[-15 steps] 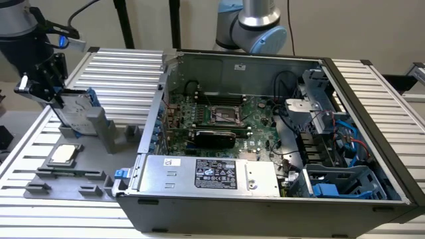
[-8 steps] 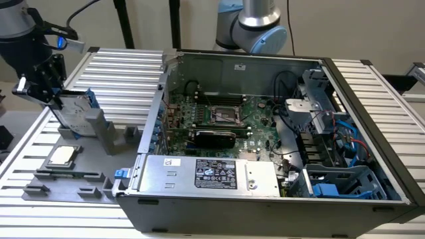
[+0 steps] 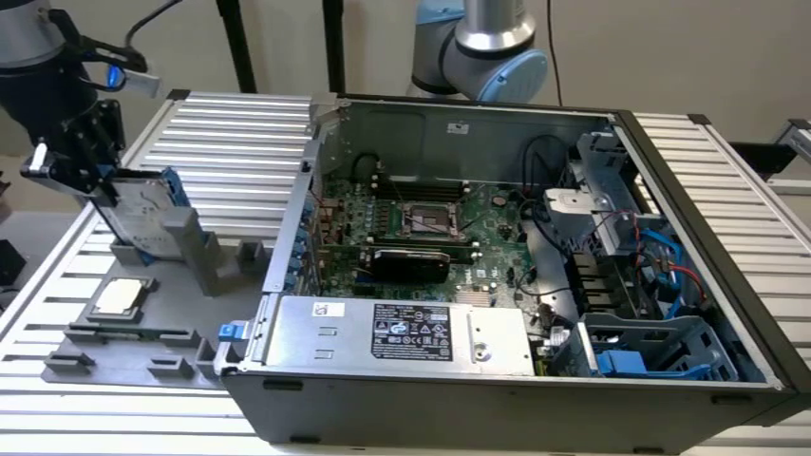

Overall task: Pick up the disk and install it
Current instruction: 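Pick up the disk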

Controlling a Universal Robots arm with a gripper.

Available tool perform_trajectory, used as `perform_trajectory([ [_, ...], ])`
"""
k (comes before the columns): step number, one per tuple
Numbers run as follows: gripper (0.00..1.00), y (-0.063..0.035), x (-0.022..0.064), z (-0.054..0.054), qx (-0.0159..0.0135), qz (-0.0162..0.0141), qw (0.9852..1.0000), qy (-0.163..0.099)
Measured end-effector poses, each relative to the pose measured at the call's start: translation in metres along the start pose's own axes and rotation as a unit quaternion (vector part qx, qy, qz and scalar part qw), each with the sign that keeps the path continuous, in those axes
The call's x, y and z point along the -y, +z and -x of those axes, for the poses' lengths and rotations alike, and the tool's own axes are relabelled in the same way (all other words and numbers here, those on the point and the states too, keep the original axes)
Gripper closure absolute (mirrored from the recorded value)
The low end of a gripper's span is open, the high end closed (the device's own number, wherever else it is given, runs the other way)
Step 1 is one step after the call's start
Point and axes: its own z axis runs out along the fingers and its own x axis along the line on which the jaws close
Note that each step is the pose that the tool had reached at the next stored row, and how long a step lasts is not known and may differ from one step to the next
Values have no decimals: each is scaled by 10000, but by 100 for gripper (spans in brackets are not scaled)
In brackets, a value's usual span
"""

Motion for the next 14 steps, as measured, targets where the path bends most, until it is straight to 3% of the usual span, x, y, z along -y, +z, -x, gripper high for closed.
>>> perform_trajectory([
  [14, 100, -610, 30, 16, 0, 0, 10000, -1],
])
